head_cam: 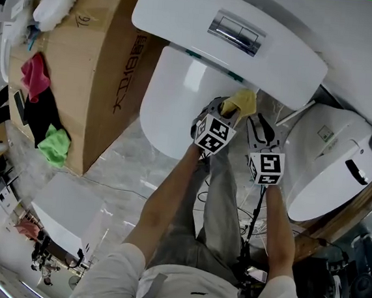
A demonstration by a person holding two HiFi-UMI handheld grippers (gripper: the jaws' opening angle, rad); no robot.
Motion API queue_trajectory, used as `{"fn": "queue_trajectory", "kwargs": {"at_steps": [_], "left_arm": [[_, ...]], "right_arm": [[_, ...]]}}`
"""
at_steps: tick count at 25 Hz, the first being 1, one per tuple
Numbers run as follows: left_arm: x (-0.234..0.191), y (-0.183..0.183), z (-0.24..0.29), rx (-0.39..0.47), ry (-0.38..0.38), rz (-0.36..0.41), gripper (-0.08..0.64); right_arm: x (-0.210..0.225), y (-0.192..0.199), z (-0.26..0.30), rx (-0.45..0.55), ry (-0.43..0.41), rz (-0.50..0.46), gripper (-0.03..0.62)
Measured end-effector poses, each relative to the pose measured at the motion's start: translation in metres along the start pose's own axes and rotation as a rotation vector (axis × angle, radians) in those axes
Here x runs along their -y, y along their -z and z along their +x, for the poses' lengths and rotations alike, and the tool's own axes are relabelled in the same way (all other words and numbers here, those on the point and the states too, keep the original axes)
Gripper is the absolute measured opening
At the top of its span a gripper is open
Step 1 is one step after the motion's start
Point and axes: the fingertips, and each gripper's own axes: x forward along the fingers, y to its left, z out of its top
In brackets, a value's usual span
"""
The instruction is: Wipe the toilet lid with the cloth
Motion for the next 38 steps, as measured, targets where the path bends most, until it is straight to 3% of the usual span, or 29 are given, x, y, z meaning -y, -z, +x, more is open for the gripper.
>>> {"fn": "queue_trajectory", "kwargs": {"at_steps": [13, 38], "left_arm": [[-0.054, 0.014, -0.014, -0.027, -0.1, -0.081, 0.08], [-0.177, 0.033, -0.072, 0.022, -0.345, -0.235, 0.08]], "right_arm": [[-0.027, -0.019, 0.037, -0.045, -0.096, -0.081, 0.14], [-0.065, -0.053, 0.094, -0.105, -0.269, -0.246, 0.138]]}}
